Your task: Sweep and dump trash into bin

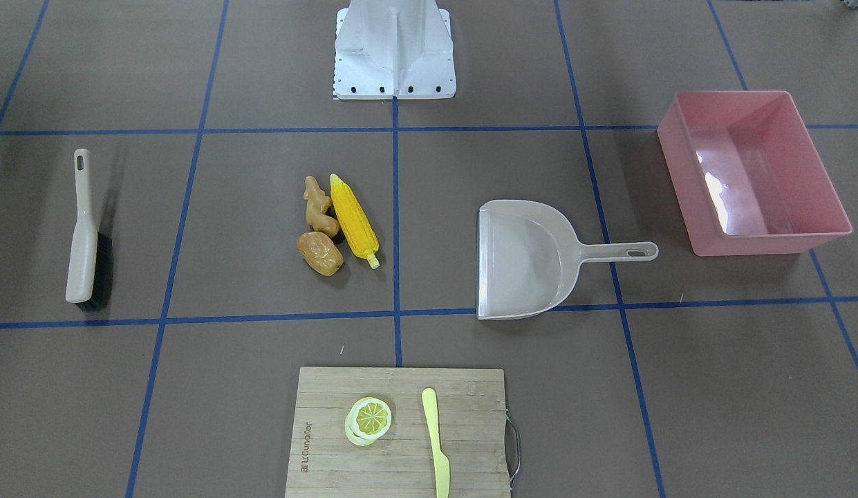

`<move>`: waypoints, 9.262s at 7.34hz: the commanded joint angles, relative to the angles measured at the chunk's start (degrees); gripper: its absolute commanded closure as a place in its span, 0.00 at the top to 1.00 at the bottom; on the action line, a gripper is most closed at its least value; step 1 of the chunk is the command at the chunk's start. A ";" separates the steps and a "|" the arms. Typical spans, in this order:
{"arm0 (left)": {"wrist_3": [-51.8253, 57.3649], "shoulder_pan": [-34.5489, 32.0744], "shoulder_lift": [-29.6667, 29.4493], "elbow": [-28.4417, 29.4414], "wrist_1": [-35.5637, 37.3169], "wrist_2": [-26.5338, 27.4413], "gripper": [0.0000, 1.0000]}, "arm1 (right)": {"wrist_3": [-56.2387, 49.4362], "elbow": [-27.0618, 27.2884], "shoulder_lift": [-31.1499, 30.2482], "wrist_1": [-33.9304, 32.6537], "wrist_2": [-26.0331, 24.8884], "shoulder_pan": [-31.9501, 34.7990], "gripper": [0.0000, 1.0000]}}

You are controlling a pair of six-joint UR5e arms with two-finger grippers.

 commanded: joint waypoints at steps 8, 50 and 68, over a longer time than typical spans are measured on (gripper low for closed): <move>0.00 -0.05 0.00 -0.44 0.00 0.00 1.00 | 1.50 4.01 -0.86 -0.01 0.88 -0.26 1.00; 40.69 43.80 -31.54 0.70 7.90 13.80 0.00 | 81.31 2.63 17.58 32.51 2.53 -53.70 0.00; 37.00 54.70 -42.36 1.05 18.81 18.28 0.00 | 85.18 -1.08 26.91 32.77 3.70 -56.87 0.00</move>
